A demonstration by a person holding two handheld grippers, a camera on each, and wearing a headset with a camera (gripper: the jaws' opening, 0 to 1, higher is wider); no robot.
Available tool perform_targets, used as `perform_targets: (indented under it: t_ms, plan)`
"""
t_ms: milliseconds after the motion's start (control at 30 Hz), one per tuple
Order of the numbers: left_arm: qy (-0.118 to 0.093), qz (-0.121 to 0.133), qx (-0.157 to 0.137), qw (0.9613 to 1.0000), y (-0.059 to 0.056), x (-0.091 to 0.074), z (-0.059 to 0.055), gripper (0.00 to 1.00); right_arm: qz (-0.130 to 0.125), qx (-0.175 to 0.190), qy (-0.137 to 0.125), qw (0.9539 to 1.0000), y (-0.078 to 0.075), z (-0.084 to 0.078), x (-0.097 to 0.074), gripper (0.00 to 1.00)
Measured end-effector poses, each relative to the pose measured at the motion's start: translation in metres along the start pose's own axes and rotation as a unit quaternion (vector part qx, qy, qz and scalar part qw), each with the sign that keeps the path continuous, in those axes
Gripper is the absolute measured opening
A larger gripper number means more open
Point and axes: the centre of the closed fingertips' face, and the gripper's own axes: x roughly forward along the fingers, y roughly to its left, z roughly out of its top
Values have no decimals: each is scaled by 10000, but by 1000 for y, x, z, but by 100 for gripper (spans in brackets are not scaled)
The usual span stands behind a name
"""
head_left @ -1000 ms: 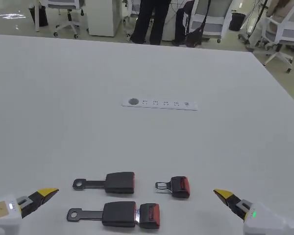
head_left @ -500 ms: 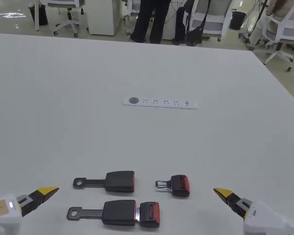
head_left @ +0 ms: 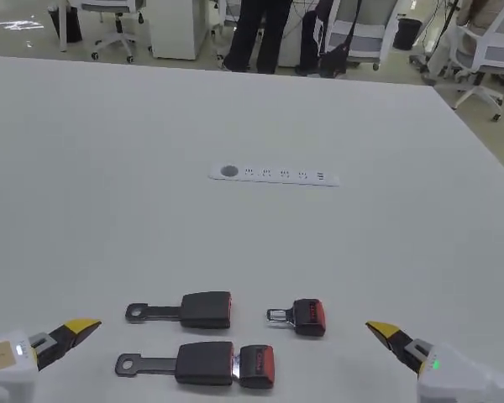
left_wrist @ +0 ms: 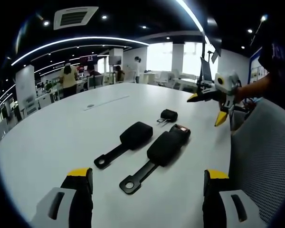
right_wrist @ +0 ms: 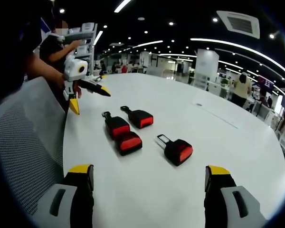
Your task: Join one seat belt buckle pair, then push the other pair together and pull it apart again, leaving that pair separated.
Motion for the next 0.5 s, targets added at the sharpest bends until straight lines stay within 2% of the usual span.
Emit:
perform_targets:
  t_ms: [300,500]
  plan:
    - [-14,1,-13,10000,5,-1,-5,99,-3,-12,18,10000,-1,-2,0,99]
    - [-11,8,-5,10000,4,-1,-4,99,-3,-21,-5,10000,-1,0,-1,99]
